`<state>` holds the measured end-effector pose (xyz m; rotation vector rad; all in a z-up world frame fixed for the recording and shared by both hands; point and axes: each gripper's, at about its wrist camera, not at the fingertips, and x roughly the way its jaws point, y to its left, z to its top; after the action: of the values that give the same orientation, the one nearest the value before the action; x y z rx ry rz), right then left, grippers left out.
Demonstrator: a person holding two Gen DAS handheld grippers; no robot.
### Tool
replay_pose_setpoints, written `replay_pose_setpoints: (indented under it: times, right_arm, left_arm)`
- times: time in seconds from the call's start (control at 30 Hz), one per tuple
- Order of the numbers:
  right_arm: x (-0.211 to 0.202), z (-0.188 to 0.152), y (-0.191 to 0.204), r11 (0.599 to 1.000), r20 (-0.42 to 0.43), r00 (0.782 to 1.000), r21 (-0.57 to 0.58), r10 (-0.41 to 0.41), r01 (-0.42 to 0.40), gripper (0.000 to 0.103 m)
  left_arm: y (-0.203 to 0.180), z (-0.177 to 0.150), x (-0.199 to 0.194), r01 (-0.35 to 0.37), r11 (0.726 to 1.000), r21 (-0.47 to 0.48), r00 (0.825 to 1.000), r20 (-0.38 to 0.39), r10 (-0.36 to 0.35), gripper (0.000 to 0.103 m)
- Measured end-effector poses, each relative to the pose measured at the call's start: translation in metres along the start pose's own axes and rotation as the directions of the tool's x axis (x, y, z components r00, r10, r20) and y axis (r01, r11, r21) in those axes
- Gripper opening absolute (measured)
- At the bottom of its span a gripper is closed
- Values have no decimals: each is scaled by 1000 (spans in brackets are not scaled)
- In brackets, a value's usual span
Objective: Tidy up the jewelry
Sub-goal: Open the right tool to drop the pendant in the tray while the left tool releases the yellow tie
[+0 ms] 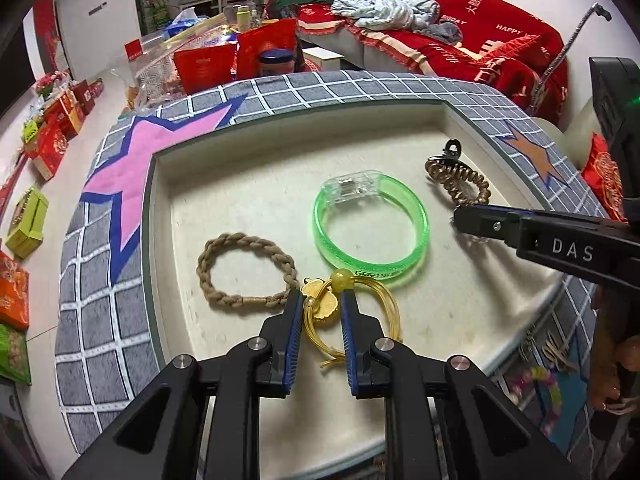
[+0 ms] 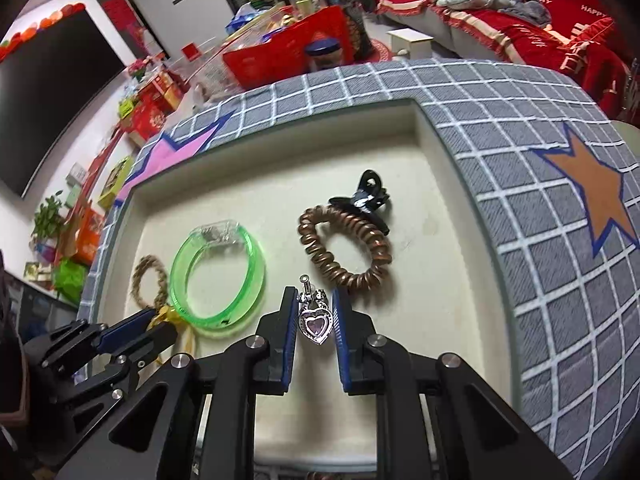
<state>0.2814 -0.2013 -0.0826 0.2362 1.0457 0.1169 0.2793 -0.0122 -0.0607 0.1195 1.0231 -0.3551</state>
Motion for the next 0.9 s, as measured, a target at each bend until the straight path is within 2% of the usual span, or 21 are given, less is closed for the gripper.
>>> replay_pose_setpoints:
  times: [0.3, 0.43, 0.5, 0.57, 0.8, 0.9]
  right_arm:
    - [2, 1, 10, 993, 30, 996, -79, -87, 89, 19]
    - [-2, 0, 7, 995, 23, 997, -65, -72, 73, 20]
    - [-7, -1, 7, 997, 34, 998, -59, -52, 54, 28]
    - [-14, -2, 7, 998, 51, 998, -52, -35, 38, 61]
    - [-48, -10, 3, 999, 115, 993, 8, 35, -36, 63]
    - [-64, -18, 0, 998, 137, 990, 25, 46, -50, 63]
  left_arm:
    - [-10, 5, 5, -66, 997, 44, 997, 29, 65, 35]
    - [-10, 4, 4, -86, 996, 36, 996, 31, 85, 35]
    - [-10, 3, 2, -79, 996, 30, 996, 35, 78, 35]
    - [-9, 2, 0, -80, 996, 24, 996, 42, 79, 35]
    - [-9, 0, -9, -63, 998, 4, 996, 68, 63, 37]
    - [-9, 1, -13, -84, 996, -13, 992, 90, 85, 103]
